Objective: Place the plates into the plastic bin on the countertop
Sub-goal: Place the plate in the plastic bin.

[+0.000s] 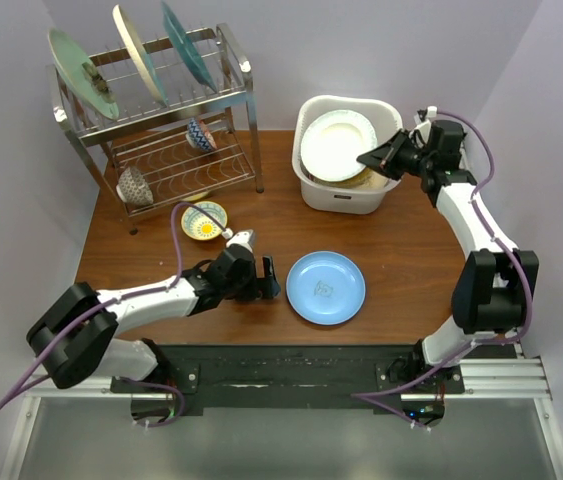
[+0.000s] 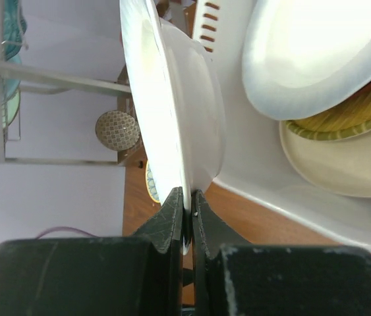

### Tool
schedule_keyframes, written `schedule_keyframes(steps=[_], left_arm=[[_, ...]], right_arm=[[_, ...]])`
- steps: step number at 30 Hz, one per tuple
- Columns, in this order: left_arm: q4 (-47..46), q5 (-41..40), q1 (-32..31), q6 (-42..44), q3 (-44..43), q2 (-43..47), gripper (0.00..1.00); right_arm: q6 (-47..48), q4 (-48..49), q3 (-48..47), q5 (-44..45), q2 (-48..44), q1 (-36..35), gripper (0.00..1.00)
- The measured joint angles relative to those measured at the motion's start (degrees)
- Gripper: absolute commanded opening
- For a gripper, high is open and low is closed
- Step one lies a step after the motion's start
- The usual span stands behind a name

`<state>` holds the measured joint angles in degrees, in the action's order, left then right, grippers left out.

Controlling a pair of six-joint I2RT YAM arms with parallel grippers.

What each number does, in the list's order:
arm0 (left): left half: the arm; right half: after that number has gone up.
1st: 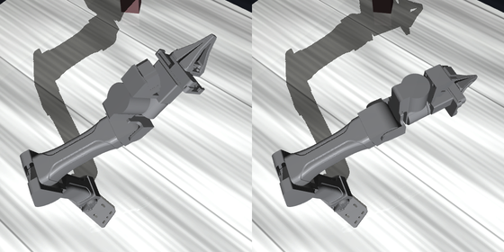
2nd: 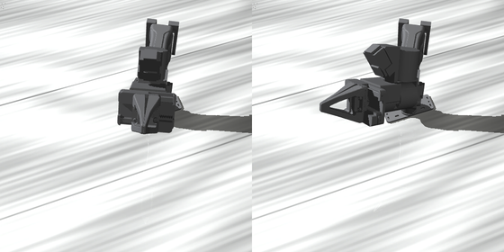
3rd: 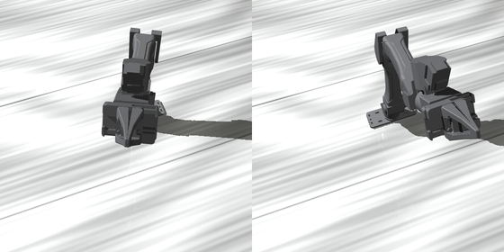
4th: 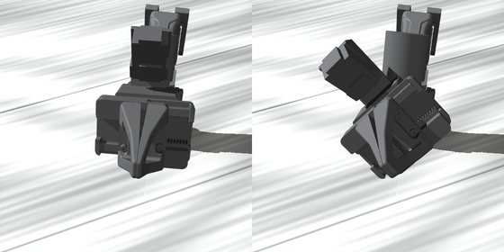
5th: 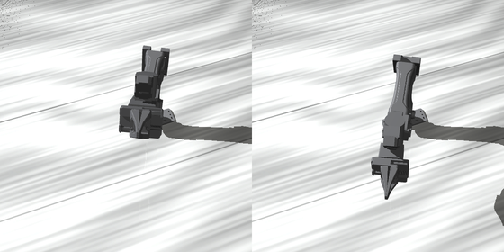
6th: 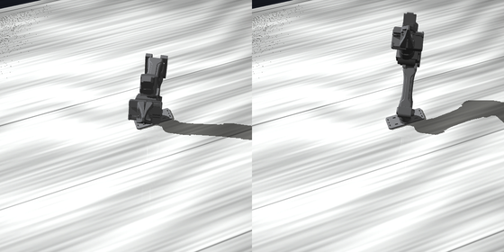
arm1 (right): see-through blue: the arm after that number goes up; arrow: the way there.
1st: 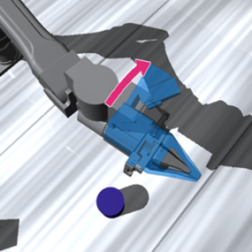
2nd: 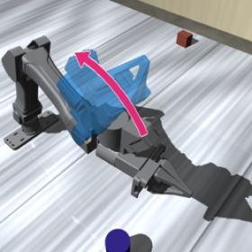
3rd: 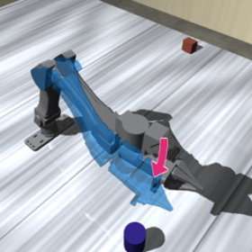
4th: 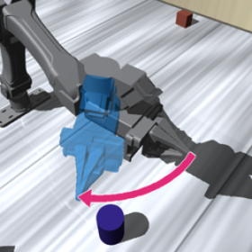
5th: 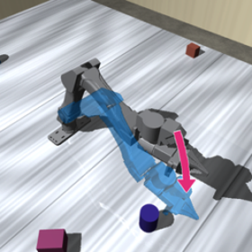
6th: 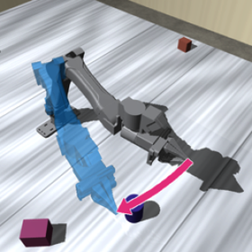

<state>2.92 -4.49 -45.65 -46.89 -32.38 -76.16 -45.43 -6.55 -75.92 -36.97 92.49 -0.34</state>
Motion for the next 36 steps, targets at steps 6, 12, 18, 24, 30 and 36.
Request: schedule_keyframes(steps=[6,12,18,24,30,36], left_arm=[[-0.17,0.79,-0.13,-0.02,0.00,-0.87,0.98],[-0.26,0.98,-0.24,0.00,0.00,-0.87,0.98],[-0.26,1.31,-0.48,0.00,-0.07,-0.87,0.98],[-0.26,1.31,-0.68,0.02,-0.42,-0.87,0.98],[-0.20,1.31,-0.90,0.07,-0.46,-0.87,0.98],[0.28,1.29,-0.94,0.22,-1.57,-1.20,0.98]], right_arm=[[-1.66,0.50,-1.42,-0.04,4.70,0.28,0.00],[-2.14,-0.04,-5.53,1.31,9.09,0.24,0.00],[-2.21,-0.13,-11.96,3.10,14.05,0.24,0.00],[-3.02,0.13,-16.00,3.45,21.05,0.24,0.00],[-3.93,0.11,-15.45,4.52,24.70,0.24,0.00],[-3.98,1.09,-14.91,5.11,24.50,0.31,0.00]])
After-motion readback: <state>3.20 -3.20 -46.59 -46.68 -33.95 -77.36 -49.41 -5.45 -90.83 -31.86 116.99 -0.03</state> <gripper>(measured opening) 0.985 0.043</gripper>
